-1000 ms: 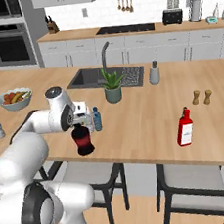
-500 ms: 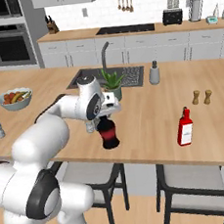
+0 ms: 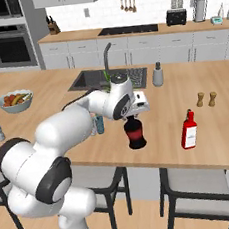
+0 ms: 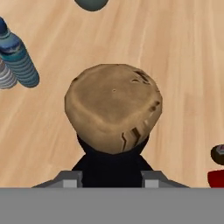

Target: Move the plastic bottles in the middle to the plastics group, and the glass bottles in the middle to the glass group.

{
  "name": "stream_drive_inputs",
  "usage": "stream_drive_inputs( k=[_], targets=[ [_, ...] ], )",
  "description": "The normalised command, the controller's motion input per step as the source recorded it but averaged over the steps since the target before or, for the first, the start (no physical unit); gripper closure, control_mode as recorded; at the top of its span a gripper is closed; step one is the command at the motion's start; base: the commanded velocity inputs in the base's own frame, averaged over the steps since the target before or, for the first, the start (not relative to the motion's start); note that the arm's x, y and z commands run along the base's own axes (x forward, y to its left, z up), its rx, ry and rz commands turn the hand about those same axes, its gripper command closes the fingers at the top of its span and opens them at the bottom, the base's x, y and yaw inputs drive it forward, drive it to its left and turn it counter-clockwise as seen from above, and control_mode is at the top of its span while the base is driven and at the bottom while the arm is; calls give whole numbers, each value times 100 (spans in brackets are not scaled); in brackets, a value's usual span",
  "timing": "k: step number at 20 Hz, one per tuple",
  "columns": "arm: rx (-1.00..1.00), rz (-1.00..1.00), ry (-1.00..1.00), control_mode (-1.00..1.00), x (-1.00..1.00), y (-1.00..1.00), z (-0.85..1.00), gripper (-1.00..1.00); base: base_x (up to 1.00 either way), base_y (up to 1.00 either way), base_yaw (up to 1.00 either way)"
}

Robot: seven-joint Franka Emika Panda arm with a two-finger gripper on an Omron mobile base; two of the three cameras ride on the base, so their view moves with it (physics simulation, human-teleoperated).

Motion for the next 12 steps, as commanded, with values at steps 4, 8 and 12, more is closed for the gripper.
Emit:
stream_drive_inputs(
  k=[4,8,12],
  targets=[
    [2,6,-9,-100,36,-69,5,100,0,0,0],
    [4,7,-3,-100,14,-49,7,100,0,0,0],
    [4,4,-5,-100,-7,-9,-1,100,0,0,0]
  ],
)
